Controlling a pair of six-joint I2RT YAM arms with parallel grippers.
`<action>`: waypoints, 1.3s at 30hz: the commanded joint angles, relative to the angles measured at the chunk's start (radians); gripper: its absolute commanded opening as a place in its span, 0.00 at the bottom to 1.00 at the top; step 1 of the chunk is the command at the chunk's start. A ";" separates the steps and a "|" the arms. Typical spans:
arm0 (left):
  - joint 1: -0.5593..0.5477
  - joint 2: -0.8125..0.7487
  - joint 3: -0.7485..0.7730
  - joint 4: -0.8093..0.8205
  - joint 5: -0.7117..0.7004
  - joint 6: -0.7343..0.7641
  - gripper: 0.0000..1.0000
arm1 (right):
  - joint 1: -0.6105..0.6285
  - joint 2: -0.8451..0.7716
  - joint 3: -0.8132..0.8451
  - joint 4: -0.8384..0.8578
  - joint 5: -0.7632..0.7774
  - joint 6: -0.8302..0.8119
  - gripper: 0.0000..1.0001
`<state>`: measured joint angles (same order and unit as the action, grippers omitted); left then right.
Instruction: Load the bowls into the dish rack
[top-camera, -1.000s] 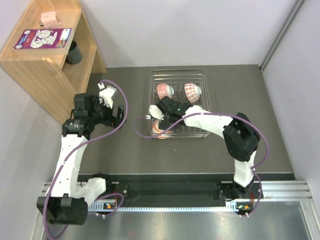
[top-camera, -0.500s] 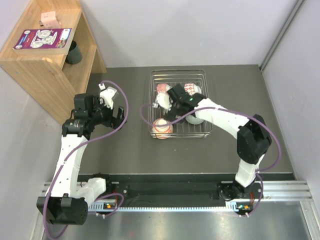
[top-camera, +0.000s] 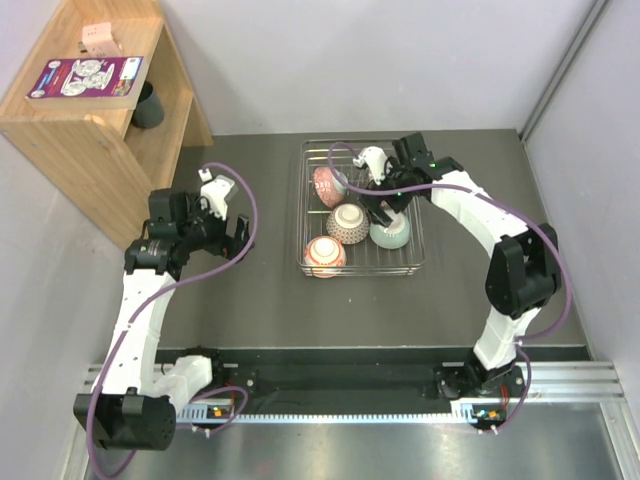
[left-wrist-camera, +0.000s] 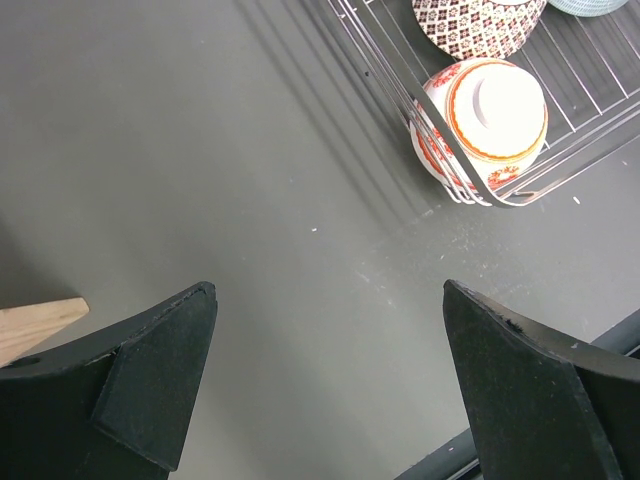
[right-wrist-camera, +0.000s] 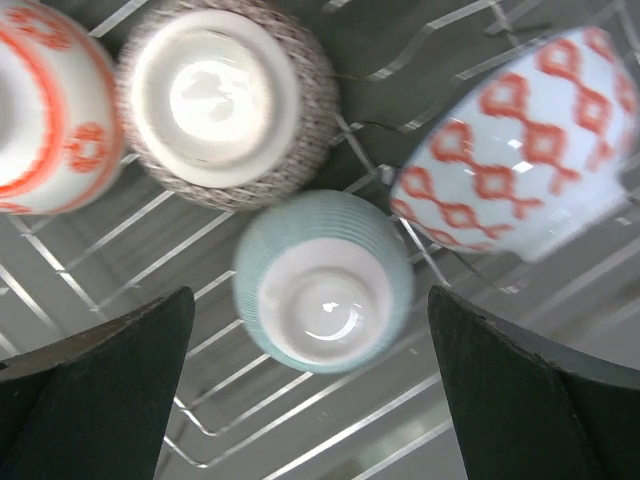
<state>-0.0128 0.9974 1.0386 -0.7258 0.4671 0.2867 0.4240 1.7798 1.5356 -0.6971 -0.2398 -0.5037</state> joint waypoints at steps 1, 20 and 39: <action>0.007 -0.011 -0.006 0.020 0.022 0.009 0.99 | -0.013 0.029 0.011 -0.022 -0.219 0.013 1.00; 0.007 -0.022 -0.022 0.017 0.028 0.014 0.99 | -0.082 0.124 -0.008 -0.093 -0.300 -0.024 1.00; 0.005 -0.060 -0.046 0.014 0.034 0.022 0.99 | -0.079 -0.065 -0.217 -0.211 -0.369 -0.116 1.00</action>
<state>-0.0120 0.9615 1.0039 -0.7261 0.4824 0.2913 0.3435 1.8011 1.3148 -0.8108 -0.5907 -0.6094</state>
